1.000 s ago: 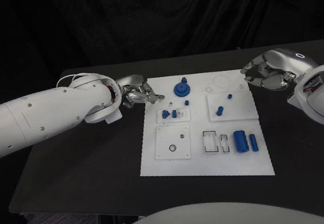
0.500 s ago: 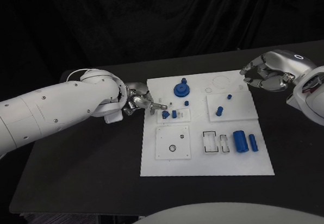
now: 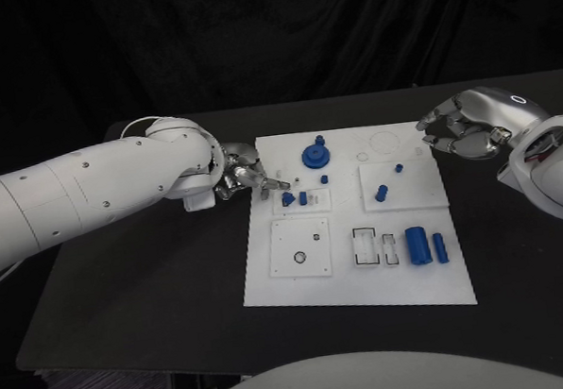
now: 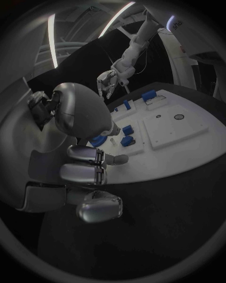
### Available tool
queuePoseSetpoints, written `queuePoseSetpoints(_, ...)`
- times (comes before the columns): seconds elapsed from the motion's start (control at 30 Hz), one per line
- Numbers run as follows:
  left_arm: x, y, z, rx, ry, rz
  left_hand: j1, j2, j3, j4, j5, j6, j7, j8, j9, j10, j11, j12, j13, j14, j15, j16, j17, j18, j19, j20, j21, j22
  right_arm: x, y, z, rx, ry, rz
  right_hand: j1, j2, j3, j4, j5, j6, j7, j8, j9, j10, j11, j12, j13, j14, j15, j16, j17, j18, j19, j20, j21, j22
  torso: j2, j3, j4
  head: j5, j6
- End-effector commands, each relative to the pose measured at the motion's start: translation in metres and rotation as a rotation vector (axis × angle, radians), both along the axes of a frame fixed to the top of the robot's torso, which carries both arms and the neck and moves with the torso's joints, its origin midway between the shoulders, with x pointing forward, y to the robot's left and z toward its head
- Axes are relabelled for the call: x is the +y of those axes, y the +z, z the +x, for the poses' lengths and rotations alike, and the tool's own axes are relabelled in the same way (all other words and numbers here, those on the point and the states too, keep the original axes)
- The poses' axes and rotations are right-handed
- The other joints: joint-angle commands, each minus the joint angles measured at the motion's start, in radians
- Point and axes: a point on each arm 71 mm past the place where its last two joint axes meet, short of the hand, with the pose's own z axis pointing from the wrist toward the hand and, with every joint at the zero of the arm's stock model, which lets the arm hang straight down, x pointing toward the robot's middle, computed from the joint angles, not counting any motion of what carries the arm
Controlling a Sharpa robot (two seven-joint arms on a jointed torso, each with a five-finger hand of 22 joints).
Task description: Assemble the parts on the task board
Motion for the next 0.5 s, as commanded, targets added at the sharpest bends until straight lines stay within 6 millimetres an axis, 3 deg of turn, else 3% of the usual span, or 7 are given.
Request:
queuePoseSetpoints(0.03, -0.0028, -0.0003, 0.0005, 0.007, 0.0, -0.013, -0.001, 0.016, -0.008, 0.0, 0.008, -0.001, 0.002, -0.008, -0.002, 0.102, 0.007, 0.0, 0.263, 0.106, 0.007, 0.003, 0.263, 0.016, 0.0, 0.005, -0.007, 0.161, 0.0002, -0.0014, -0.0003, 0.007, -0.002, -0.004, -0.007, -0.001, 0.006, -0.002, 0.004, 0.0, -0.006, -0.006, -0.001, -0.003, 0.0, -0.006, 0.124, 0.078, -0.007, -0.005, 0.155, 0.004, 0.007, -0.005, -0.004, 0.184, 0.0, 0.0006, -0.0002, -0.002, 0.0)
queuePoseSetpoints(0.5, -0.0064, -0.0047, 0.0042, 0.004, -0.003, -0.025, 0.007, 0.032, -0.019, -0.002, 0.024, -0.011, 0.006, -0.015, -0.005, 0.102, 0.01, 0.0, 0.263, 0.106, 0.009, 0.003, 0.263, 0.018, -0.006, 0.007, -0.015, 0.158, 0.0005, -0.0021, -0.0002, 0.01, 0.0, -0.006, -0.008, 0.001, 0.007, -0.001, 0.004, 0.0, -0.006, -0.006, -0.001, -0.002, 0.0, -0.006, 0.124, 0.078, -0.007, -0.006, 0.154, 0.004, 0.006, -0.005, -0.004, 0.184, -0.001, 0.0006, -0.0002, -0.003, 0.0)
